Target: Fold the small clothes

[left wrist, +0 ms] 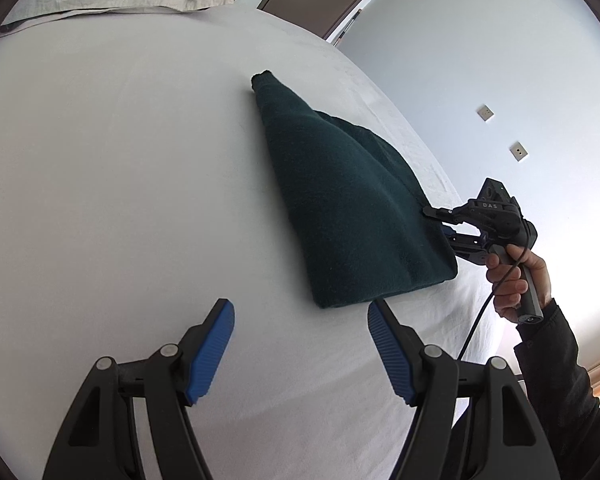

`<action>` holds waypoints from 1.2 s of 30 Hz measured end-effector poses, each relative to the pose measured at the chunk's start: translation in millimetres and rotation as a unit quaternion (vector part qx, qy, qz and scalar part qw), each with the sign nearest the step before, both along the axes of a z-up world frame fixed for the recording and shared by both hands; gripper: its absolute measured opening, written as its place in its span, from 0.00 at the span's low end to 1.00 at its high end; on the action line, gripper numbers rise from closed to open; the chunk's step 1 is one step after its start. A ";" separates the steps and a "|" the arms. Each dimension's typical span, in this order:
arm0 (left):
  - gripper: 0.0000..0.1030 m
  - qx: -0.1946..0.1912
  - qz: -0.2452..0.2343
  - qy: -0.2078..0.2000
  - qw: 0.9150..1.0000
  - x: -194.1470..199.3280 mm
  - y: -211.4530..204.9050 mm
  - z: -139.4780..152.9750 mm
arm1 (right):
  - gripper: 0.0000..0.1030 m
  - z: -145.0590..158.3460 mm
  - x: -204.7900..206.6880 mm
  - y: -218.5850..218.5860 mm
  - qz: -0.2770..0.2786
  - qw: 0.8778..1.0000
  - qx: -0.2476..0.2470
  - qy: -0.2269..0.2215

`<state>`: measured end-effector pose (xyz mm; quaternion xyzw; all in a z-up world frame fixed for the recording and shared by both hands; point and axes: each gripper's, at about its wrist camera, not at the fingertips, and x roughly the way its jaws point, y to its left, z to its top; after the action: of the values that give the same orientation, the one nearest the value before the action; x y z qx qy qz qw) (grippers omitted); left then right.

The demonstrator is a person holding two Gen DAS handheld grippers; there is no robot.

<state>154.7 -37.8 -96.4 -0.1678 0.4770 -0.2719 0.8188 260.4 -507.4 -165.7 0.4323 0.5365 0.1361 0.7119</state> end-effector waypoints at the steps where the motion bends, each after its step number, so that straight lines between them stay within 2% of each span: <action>1: 0.69 0.001 -0.002 -0.002 1.000 2.1 -1.0 1.4 | 0.23 3.9 -6.8 1.9 -0.001 1.000 0.005 0.001; 4: 0.69 -0.001 -0.005 -0.002 1.000 6.5 -4.3 2.7 | 0.31 14.8 -27.2 8.6 0.009 1.000 0.007 -0.018; 8: 0.69 0.001 -0.012 0.000 1.000 7.5 -13.2 2.1 | 0.31 9.8 -41.4 25.1 0.040 0.999 -0.032 -0.008; 9: 0.69 0.002 -0.014 -0.001 1.000 7.8 -15.6 3.5 | 0.29 8.0 -44.0 26.3 0.041 0.998 -0.044 -0.008; 11: 0.69 0.005 -0.016 -0.009 1.000 9.3 -19.8 8.5 | 0.09 4.6 -49.9 22.1 0.029 0.998 -0.051 -0.004; 17: 0.69 0.013 -0.013 -0.048 0.999 33.2 -35.9 33.9 | 0.07 11.2 -67.8 14.0 0.025 0.998 -0.054 -0.022; 22: 0.69 0.029 -0.030 -0.081 0.996 71.1 -66.7 40.7 | 0.07 -14.9 -65.7 -5.6 0.004 1.000 -0.017 -0.015; 26: 0.64 0.049 -0.030 -0.076 0.995 107.8 -92.9 31.4 | 0.07 -20.7 -61.1 -14.9 -0.007 1.000 -0.019 -0.018; 29: 0.63 0.069 -0.020 -0.077 0.994 128.3 -105.7 21.5 | 0.07 -32.7 -60.4 -23.5 -0.012 1.000 0.004 -0.017; 31: 0.63 0.087 -0.026 -0.062 0.994 139.8 -116.5 9.9 | 0.07 -36.0 -63.0 -23.7 -0.011 1.000 0.008 -0.025; 36: 0.70 0.160 -0.062 -0.104 0.980 130.0 -138.4 1.5 | 0.18 -19.8 -76.3 -22.3 0.004 0.999 -0.023 -0.025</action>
<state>284.8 -176.2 -94.9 0.0247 0.4366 -0.2580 0.8615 184.0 -529.7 -185.5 0.4100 0.5232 0.1378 0.7343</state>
